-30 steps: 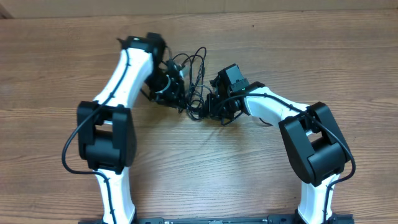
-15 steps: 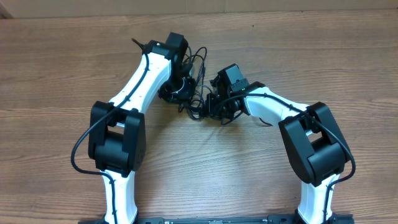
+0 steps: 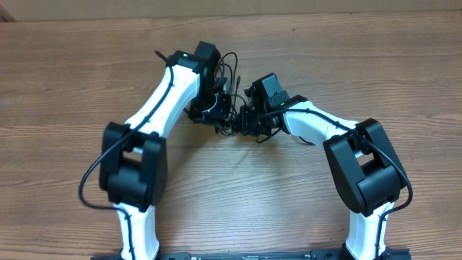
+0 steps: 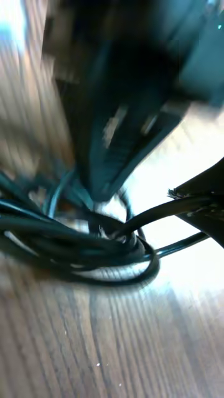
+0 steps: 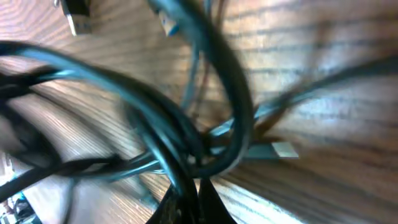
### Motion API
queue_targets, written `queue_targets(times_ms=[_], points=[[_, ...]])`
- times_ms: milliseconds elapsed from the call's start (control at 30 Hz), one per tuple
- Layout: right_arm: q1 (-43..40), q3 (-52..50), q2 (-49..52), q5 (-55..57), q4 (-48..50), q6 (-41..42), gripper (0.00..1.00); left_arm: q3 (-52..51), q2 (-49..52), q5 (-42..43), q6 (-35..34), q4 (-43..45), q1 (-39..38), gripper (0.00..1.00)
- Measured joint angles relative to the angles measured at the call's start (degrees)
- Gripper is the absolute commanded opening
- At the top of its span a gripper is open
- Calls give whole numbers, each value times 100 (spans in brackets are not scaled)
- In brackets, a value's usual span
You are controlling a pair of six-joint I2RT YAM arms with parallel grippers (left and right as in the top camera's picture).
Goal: Untangle cables
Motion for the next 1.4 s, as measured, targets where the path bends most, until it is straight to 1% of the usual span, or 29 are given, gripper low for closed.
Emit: queue_targets(times_ms=[100,300,533,600,667,700,800,900,1000,1033,1100,1233,1333,1400], points=[[2,2,0,-7,55,0,4,72,-542,138,0,-4,0,4],[7,7,-2,-74,83,-7,4,133,-1965,164,0,157,-37,4],[15,0,17,46,2,-17,4,195,-3434,177,-7,824,-37,4],[9,-11,33,107,-13,-17,4,258,-3936,50,-74,962,-37,4],[4,-11,33,133,-9,-17,4,345,-4496,-317,-201,1016,-37,4],[4,-11,33,136,-7,-20,4,361,-4570,-365,-238,1014,-37,4],[4,-11,33,155,-9,-20,4,411,-5001,-909,-452,927,-37,6],[4,-11,33,155,-15,-17,4,428,-5104,-1213,-579,678,-37,13],[4,-11,33,166,-11,-15,5,431,-4957,-1366,-669,260,-37,14],[4,-11,33,166,-11,-17,7,431,-4863,-1401,-693,116,-37,14],[4,-11,33,173,-11,7,18,431,-4594,-1419,-752,-177,-37,14],[4,-11,33,127,-7,-7,28,428,-3939,-1298,-815,-636,-37,13],[2,-4,31,48,2,-13,34,426,-3399,-1150,-859,-907,-37,8],[-9,0,26,-31,-13,-52,41,426,-3025,-1043,-870,-1032,-37,6]])
